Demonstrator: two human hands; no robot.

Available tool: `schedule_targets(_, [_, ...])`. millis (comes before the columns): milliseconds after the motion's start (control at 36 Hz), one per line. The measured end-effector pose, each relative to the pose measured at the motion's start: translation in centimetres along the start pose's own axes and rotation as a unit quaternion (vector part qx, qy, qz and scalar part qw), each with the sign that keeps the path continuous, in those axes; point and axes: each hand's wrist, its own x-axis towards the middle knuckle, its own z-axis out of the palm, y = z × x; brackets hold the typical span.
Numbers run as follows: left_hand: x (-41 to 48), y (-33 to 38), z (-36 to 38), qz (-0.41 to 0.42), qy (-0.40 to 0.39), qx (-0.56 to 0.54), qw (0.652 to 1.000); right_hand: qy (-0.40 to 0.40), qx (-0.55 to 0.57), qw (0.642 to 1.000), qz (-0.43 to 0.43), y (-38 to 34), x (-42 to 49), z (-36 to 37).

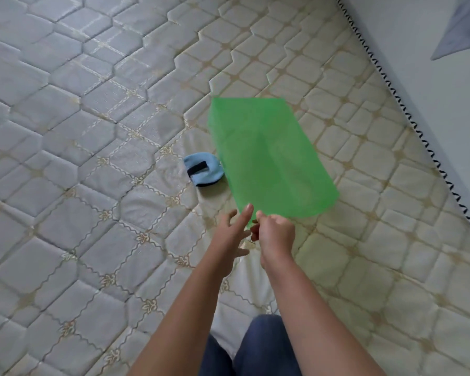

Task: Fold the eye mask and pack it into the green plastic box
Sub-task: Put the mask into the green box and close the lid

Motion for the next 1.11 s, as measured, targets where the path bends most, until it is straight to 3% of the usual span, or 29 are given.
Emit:
schedule_targets(222, [-0.9, -3.7, -0.3, -0.056, -0.001, -0.008, 0.998, -0.021, -0.069, 0.997, 0.034, 5.5, -2.8, -1.1])
schedule_targets(417, [0.1, -6.1, -0.3, -0.095, 0.085, 0.027, 0.992, -0.131, -0.081, 0.978, 0.142, 7.5, -0.9, -2.8])
schedule_targets(556, [0.8, -5.5, -0.7, -0.052, 0.107, 0.133, 0.984, -0.090, -0.122, 0.980, 0.129, 6.6, 2.0, -6.0])
schedule_targets(722, [1.0, -4.7, -1.1, 0.022, 0.131, 0.152, 0.979, -0.055, -0.089, 0.984, 0.145, 5.2, 4.7, -8.4])
schedule_targets(806, [0.8, -4.0, -1.2, 0.044, 0.127, 0.165, 0.977, -0.033, -0.078, 0.990, 0.111, 4.5, 5.6, -9.0])
schedule_targets(972, [0.2, -3.3, -1.2, 0.049, 0.089, 0.177, 0.979, -0.118, -0.125, 0.985, 0.034, 3.6, 5.7, -9.0])
schedule_targets(1111, [-0.3, -3.4, -2.0, 0.030, 0.088, 0.171, 0.981, -0.116, -0.160, 0.980, -0.021, 3.4, 5.1, -8.9])
